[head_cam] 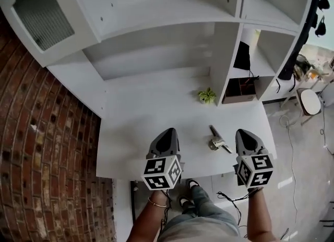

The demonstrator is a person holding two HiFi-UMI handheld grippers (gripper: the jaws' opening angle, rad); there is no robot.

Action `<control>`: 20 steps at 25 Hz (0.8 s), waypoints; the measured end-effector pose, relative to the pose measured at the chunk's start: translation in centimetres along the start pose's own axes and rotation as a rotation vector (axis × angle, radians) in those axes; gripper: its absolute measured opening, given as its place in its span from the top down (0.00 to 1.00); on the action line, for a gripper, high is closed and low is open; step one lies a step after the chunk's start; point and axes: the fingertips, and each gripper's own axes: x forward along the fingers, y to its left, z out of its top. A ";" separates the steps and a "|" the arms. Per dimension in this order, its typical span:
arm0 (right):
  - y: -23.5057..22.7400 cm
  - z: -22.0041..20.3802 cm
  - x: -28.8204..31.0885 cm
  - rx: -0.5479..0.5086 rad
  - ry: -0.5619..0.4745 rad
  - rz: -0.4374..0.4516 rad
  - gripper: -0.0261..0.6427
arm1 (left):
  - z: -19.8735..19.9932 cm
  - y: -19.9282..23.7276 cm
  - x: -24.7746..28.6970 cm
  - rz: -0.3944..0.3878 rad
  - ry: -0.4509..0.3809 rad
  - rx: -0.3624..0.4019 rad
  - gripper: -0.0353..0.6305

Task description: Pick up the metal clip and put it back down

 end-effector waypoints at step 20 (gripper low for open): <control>-6.3 3.7 -6.0 0.108 -0.257 -0.209 0.96 | 3.7 -2.0 -0.7 -0.002 -0.069 0.038 0.94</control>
